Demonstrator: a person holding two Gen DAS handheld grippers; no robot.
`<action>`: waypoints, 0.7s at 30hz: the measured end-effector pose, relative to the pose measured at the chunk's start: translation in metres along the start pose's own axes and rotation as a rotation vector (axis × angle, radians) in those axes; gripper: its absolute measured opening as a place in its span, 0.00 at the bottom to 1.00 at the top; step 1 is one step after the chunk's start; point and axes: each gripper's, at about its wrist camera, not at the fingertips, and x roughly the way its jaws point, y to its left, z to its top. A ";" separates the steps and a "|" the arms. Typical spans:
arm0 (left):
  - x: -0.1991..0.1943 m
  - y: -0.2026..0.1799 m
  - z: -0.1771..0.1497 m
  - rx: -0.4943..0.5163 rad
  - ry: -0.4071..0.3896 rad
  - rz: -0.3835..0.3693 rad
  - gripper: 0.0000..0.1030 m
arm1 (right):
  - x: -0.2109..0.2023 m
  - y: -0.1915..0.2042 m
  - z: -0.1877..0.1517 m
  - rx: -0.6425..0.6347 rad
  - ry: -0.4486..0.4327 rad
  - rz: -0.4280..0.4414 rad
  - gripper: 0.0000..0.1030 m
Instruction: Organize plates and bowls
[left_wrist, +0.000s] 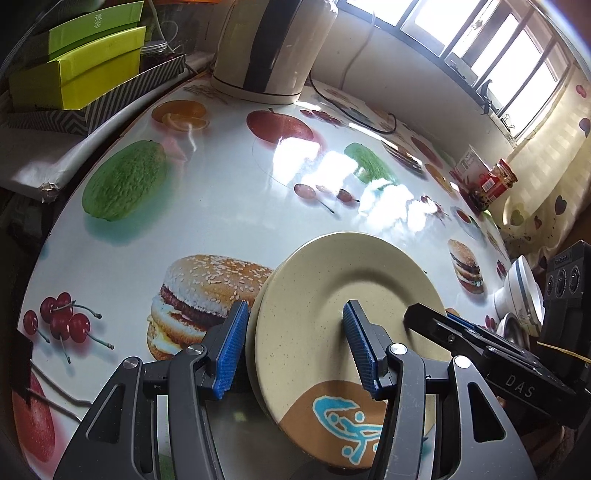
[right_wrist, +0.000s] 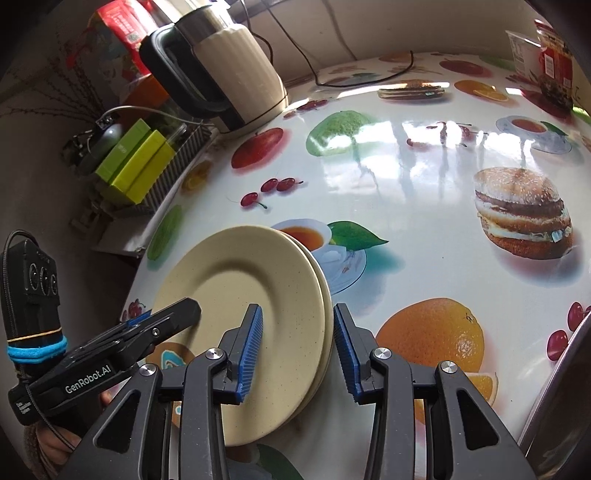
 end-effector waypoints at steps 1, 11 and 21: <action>0.001 0.000 0.002 0.002 0.002 -0.001 0.53 | 0.002 0.000 0.002 0.004 -0.001 0.002 0.37; 0.008 -0.002 0.012 0.017 0.001 -0.006 0.53 | 0.010 -0.001 0.011 0.013 -0.005 0.009 0.37; 0.003 0.001 0.008 -0.004 0.008 -0.004 0.53 | 0.009 0.003 0.010 -0.001 -0.012 -0.005 0.38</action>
